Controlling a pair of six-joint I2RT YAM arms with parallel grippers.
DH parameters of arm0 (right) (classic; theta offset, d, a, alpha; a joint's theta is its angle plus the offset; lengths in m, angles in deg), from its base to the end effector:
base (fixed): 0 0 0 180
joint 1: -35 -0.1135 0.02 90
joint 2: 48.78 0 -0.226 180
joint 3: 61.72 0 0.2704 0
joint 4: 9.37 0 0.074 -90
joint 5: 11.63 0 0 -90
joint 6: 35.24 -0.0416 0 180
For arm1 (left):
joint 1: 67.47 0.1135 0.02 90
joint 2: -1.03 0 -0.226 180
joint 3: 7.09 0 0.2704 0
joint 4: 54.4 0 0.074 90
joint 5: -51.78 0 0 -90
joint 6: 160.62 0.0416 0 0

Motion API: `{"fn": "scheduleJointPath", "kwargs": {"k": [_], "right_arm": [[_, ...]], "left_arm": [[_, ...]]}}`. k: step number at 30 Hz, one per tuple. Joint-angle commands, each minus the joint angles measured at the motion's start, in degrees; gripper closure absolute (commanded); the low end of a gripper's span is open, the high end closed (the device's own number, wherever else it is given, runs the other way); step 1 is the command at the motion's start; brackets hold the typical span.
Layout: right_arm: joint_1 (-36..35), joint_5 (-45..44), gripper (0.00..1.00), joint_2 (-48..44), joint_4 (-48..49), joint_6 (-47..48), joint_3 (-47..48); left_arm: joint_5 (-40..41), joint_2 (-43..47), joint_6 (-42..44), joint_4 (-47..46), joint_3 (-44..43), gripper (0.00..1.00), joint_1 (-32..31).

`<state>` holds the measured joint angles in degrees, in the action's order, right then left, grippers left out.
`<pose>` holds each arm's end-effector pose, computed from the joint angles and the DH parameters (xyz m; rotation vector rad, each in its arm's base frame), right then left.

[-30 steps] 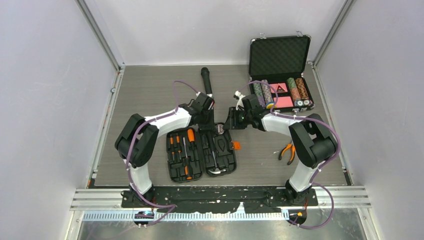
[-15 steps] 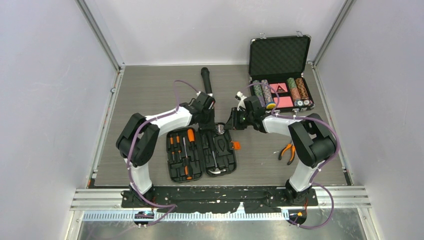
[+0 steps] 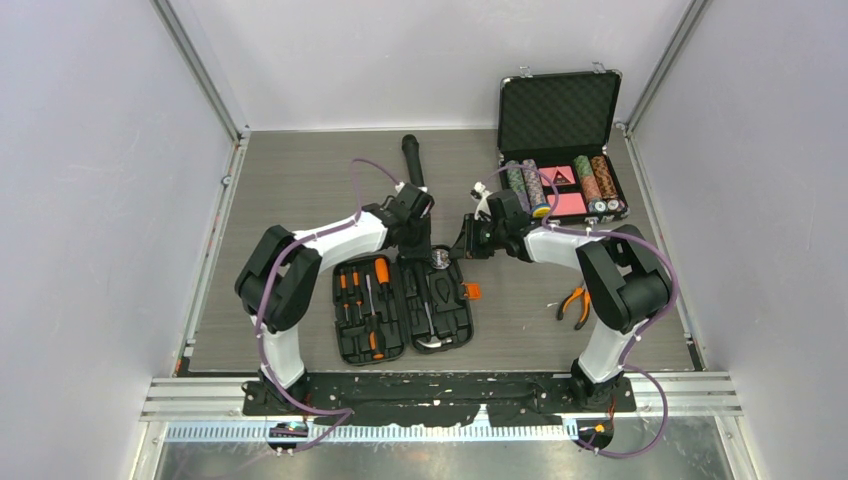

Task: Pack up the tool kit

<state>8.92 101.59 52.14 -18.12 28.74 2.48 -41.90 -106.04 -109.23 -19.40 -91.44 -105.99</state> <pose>0.3146 0.1722 0.0937 -0.2087 2.4659 0.8986 0.3093 -0.2496 0.1274 0.0229 2.6867 -0.5522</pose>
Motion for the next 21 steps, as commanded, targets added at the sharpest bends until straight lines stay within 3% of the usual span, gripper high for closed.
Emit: {"fn": "scheduleJointPath", "kwargs": {"k": [1,9,17,21], "right_arm": [[-0.3,-9.6,0.8,4.0,-10.5,2.3,-1.1],[-0.4,-9.5,0.8,2.7,-13.0,1.9,1.4],[-0.3,-10.2,0.71,-2.5,-19.7,3.2,11.3],[0.1,-13.8,0.59,-6.0,-26.0,4.4,17.8]], "left_arm": [[2.9,-4.2,-0.5,1.7,0.3,1.0,-1.3],[5.8,-2.8,-0.2,3.2,0.0,0.98,-1.3],[7.0,2.4,1.5,4.8,-4.2,0.6,-1.3],[8.9,5.7,3.4,8.1,-9.7,0.47,-1.2]]}}
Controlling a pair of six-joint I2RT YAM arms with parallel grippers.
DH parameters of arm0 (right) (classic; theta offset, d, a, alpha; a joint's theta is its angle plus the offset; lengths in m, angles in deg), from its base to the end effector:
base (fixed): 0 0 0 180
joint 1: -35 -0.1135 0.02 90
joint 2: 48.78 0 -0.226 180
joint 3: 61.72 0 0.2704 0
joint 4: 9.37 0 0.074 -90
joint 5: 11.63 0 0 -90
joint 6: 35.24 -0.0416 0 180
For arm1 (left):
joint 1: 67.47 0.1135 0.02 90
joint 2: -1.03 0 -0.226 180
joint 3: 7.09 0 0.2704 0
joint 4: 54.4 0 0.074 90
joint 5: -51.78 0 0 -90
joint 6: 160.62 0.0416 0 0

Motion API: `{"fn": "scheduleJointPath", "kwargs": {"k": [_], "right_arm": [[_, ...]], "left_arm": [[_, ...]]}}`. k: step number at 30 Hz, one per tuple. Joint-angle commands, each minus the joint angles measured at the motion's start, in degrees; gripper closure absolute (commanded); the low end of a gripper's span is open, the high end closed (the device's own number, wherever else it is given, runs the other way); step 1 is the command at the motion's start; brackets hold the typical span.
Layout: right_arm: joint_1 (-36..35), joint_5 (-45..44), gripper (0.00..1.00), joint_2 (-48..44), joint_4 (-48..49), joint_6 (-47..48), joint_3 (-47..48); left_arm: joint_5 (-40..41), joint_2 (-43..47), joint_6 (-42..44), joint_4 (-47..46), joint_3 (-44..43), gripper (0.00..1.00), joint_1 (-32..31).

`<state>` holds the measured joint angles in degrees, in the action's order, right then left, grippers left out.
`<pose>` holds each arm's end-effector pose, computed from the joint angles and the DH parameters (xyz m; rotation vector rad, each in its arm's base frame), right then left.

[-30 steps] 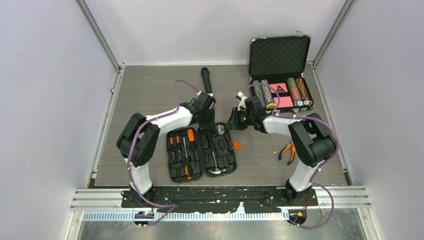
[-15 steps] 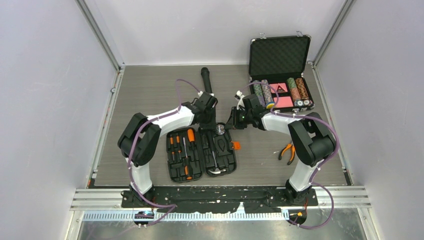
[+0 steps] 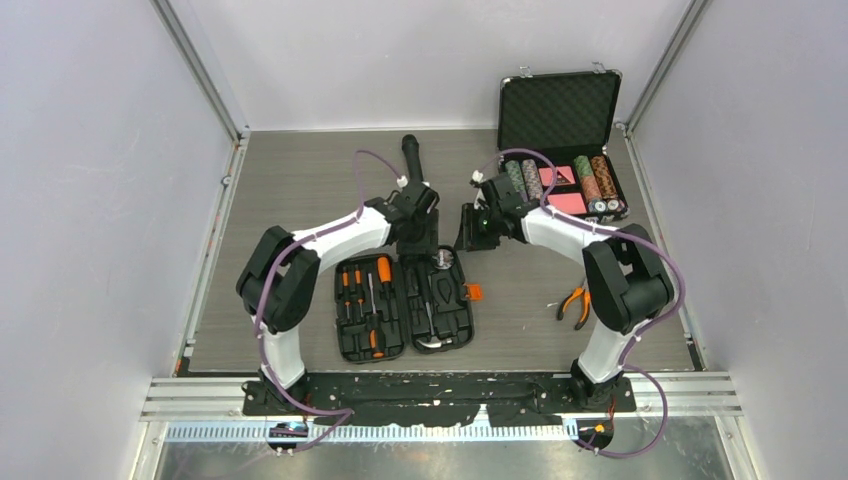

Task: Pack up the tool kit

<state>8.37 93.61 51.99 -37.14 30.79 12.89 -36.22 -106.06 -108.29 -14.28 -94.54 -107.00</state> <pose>0.3278 0.1766 0.1240 -0.1737 2.5984 0.6767 0.3089 -0.2530 0.1388 0.0308 2.6775 -0.4148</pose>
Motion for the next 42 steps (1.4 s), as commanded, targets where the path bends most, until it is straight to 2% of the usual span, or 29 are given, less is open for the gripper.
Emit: {"fn": "scheduleJointPath", "kwargs": {"k": [1,7,14,16,20,25,30,33,42], "right_arm": [[0.8,-7.3,0.54,-7.3,-9.0,2.5,8.2],[3.7,-15.8,0.36,-16.4,-16.4,0.5,8.2],[11.3,-24.2,0.29,-28.2,-25.4,-1.9,-0.6],[13.1,-28.1,0.25,-30.3,-27.8,-1.9,-2.2],[18.3,-29.6,0.21,-33.4,-29.7,-2.8,-6.7],[27.7,-28.5,0.22,-32.0,-29.1,-3.1,-11.2],[32.8,-27.3,0.25,-26.9,-27.2,-2.2,-12.0],[34.8,-27.5,0.29,-23.6,-26.1,-1.9,-12.1],[36.1,-23.8,0.44,-14.4,-23.1,0.9,-13.3]], "left_arm": [[3.8,6.8,2.9,3.8,-7.8,0.43,-0.2],[5.4,17.8,4.6,7.0,-8.1,0.25,0.3],[6.5,37.8,9.5,12.9,0.3,0.07,3.7],[6.3,42.9,11.0,15.8,2.0,0.04,5.4],[7.4,53.1,14.4,20.4,5.0,0.0,8.5],[12.7,64.8,20.1,20.7,11.7,0.0,9.0],[21.1,75.7,23.5,11.6,24.4,0.0,9.1],[23.4,78.1,23.6,9.3,27.9,0.0,9.0],[23.4,80.6,23.8,9.3,29.4,0.0,8.9]]}}
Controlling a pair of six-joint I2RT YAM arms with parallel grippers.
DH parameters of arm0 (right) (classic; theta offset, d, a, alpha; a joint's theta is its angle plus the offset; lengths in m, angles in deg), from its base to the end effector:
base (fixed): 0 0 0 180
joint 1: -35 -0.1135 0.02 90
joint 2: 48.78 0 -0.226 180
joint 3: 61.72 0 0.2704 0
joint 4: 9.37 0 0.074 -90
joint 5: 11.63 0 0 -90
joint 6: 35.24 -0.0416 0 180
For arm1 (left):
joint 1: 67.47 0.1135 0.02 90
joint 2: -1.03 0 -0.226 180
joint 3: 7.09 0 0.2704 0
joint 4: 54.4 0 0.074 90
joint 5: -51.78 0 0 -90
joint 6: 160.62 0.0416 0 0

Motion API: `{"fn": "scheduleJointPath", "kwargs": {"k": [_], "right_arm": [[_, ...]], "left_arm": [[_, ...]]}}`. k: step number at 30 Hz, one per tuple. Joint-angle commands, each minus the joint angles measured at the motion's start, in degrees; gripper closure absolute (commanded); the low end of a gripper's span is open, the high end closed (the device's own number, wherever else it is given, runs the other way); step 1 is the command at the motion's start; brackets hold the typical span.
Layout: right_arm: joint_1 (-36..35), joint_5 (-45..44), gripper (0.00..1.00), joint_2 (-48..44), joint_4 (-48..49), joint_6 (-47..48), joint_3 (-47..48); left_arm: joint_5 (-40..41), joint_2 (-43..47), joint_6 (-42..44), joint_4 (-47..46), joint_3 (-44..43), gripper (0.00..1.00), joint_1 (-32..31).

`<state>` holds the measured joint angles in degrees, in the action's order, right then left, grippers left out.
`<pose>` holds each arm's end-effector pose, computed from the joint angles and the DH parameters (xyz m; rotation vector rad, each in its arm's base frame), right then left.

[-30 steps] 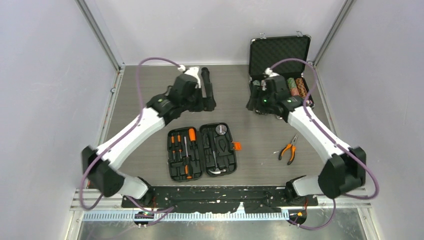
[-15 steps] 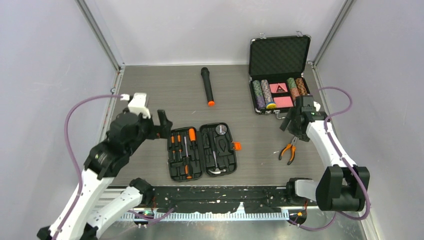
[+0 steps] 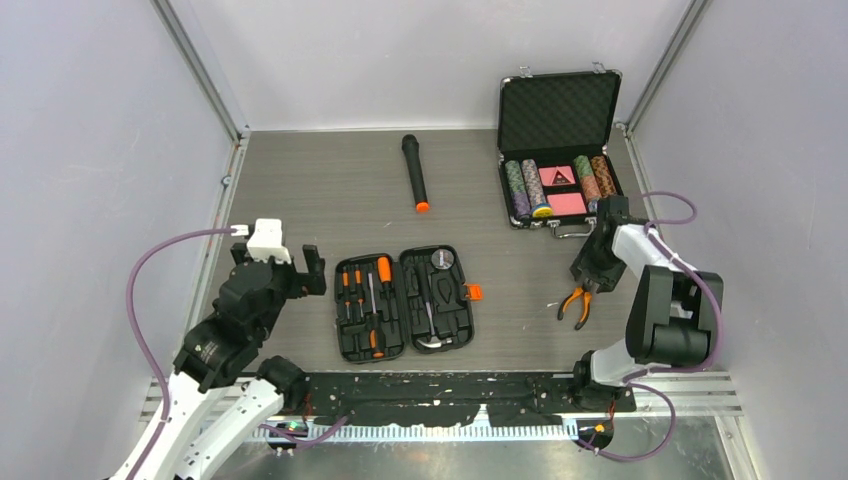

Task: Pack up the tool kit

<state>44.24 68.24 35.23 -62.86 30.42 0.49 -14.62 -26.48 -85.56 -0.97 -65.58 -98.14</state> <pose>0.2719 -0.0516 0.1267 0.8567 2.7263 -0.2026 0.1418 -0.0647 0.3143 -0.0030 1.9304 -0.1274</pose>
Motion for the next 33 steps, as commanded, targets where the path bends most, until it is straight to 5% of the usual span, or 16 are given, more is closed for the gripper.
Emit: {"fn": "scheduleJointPath", "kwargs": {"k": [1,9,15,24,33], "right_arm": [[0.1,2.5,0.47,2.9,2.9,1.3,-1.1],[-1.8,9.2,0.67,8.2,8.0,1.4,-2.9],[-9.8,12.5,0.94,7.7,12.3,-1.1,-3.1],[-24.8,17.1,0.94,-0.1,21.9,-2.9,-1.0],[-32.1,17.3,0.94,-9.3,23.6,-4.1,3.1]], "left_arm": [[1.7,1.1,1.1,-4.1,0.5,0.0,-0.1],[-2.0,0.2,1.4,-4.8,0.8,0.0,-0.1],[-7.9,-2.7,1.0,-5.4,0.4,0.0,-0.2],[-27.9,-12.0,-11.6,-12.1,0.8,0.0,-0.6],[-28.7,-23.1,-19.6,-29.6,4.6,0.01,-10.2]]}}
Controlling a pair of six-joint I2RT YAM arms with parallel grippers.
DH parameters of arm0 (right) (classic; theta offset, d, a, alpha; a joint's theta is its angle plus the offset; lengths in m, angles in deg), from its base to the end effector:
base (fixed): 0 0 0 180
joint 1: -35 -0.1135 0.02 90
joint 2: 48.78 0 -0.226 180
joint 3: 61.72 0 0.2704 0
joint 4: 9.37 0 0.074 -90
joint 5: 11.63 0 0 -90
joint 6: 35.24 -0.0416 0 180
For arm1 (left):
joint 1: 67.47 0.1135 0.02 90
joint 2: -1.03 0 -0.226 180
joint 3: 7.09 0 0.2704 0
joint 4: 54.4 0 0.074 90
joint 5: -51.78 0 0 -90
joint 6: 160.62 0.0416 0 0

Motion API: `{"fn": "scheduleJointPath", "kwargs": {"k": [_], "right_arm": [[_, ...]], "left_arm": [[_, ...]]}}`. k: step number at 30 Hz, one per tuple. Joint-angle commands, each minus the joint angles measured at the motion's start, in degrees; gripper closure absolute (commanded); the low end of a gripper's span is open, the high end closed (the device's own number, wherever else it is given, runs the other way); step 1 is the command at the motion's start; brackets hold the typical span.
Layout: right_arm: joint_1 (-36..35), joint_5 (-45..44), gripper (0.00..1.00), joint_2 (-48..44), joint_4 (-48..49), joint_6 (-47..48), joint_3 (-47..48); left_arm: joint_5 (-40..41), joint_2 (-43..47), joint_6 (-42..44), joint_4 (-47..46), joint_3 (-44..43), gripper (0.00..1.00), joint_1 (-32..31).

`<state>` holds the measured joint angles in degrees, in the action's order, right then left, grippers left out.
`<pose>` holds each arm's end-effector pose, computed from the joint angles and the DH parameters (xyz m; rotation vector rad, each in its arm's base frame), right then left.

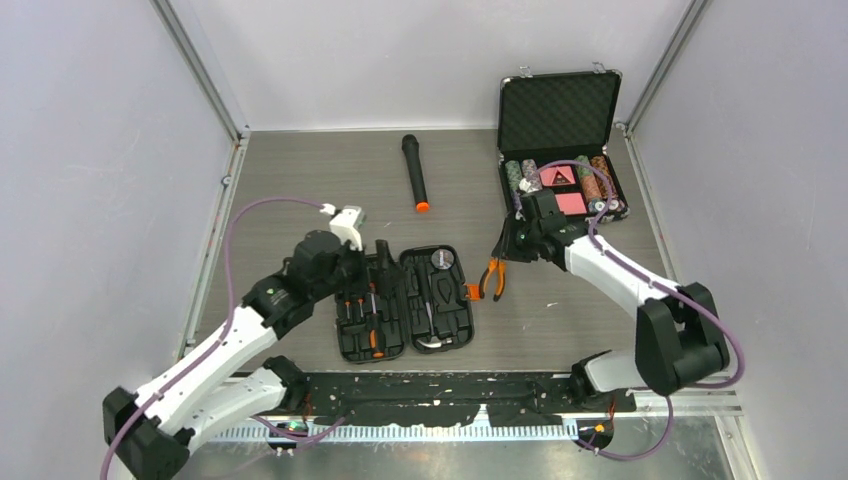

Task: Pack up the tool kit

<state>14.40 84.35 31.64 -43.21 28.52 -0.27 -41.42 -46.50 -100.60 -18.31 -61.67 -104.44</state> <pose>0.2866 0.1124 0.1565 0.0806 2.5465 0.4627 0.1878 -0.1442 0.2573 0.1679 2.1634 -0.7549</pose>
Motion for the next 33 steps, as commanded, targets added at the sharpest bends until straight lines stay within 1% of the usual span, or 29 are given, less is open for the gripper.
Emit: {"fn": "scheduleJointPath", "kwargs": {"k": [1,6,13,17,20,22,28,30,33], "right_arm": [[-3.2,1.2,0.94,-7.2,4.0,-3.2,4.2],[-6.8,1.8,0.94,-11.8,6.9,-6.9,4.8],[-11.6,2.2,0.94,-16.4,8.0,-11.8,6.0],[-13.4,1.4,0.94,-19.2,8.0,-13.8,5.8],[-14.8,1.0,0.94,-21.1,8.0,-15.4,5.3],[-15.6,0.6,0.94,-22.2,8.2,-16.4,4.7],[-17.5,-0.3,0.94,-25.0,8.0,-18.3,3.3],[-17.9,-0.5,0.94,-26.0,8.4,-19.0,2.6],[-18.2,-0.4,0.94,-27.0,8.4,-19.2,1.9]], "left_arm": [[-1.8,-5.0,-5.1,-14.0,0.7,0.0,-4.8],[1.6,-11.2,-5.9,-24.2,1.4,0.0,-9.5],[5.5,-18.8,-2.2,-36.4,0.2,0.03,-14.2],[7.1,-21.2,-0.5,-39.9,0.0,0.09,-16.5],[8.5,-22.4,1.0,-40.6,-0.4,0.14,-18.1],[9.4,-23.5,2.0,-40.6,-0.7,0.16,-19.2],[9.5,-24.5,2.7,-42.3,-0.8,0.34,-21.3],[9.4,-24.7,2.5,-42.7,-0.7,0.42,-21.7],[8.5,-24.3,2.5,-42.9,-0.3,0.61,-21.9]]}}
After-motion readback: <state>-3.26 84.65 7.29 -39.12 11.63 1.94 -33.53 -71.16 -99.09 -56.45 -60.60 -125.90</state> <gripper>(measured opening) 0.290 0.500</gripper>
